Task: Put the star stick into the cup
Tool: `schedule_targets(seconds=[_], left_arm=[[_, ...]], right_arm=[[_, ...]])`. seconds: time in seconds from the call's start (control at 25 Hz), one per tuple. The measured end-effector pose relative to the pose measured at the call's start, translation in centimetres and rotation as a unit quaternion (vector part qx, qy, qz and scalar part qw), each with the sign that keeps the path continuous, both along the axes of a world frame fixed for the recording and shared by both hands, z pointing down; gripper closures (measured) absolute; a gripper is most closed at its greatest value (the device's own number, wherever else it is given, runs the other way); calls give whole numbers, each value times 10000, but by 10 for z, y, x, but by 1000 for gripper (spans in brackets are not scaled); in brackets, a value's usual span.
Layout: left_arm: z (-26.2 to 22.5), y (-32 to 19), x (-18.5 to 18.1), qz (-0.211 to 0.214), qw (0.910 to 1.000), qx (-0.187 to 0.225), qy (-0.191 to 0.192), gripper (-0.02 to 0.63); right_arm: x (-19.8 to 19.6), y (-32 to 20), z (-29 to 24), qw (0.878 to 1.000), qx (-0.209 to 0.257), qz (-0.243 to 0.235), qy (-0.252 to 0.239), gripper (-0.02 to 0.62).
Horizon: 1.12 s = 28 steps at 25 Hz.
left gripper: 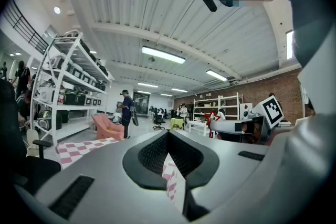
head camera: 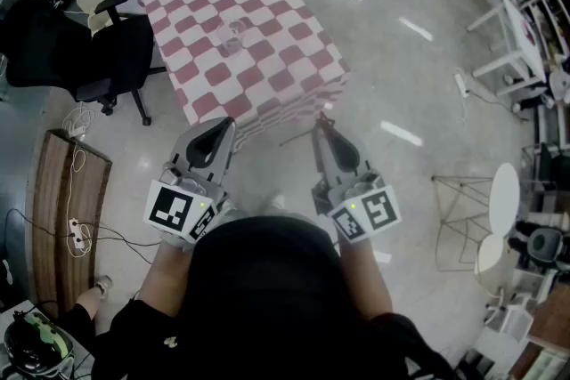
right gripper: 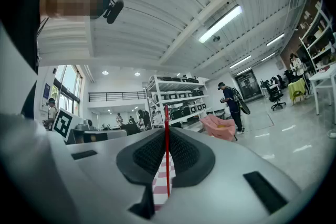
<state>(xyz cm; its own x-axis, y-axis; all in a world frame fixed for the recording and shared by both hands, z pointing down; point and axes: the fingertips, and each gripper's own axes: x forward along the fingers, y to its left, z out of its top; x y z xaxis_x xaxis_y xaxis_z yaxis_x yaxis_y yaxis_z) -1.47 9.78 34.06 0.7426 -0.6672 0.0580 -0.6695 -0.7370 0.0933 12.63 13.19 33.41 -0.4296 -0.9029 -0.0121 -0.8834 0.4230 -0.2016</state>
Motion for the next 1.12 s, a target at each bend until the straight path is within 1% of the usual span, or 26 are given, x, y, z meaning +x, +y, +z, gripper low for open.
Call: schedule_targets(seconds=[0.2,0.32,0.44,0.64,0.88,1.12], left_arm=[[6,0,21,-110,9999,-58,-36,566],[13,-1,32,-218,9996,-121,-127,566],[24,-2,40,-284,9990,-230,-250,566],[36,-12,45,-292,9983,-357,-345,566],[50,-54,39,-263,9980,-511,-271,566],[58,-118,22,-210,9978,-581,-226,566]], right_arm=[[23,0,1,9999,69,-73,-114,568],[37,1,1,9996,95,-159,-223,568],[48,-2,7,9994,57,-220,-280,568],[60,-20,17,9989,-65,-187,-424,568],[58,-62,27,9986,-237,-81,-460,568],[37,-127,30,9989,-327,-119,-320,568]])
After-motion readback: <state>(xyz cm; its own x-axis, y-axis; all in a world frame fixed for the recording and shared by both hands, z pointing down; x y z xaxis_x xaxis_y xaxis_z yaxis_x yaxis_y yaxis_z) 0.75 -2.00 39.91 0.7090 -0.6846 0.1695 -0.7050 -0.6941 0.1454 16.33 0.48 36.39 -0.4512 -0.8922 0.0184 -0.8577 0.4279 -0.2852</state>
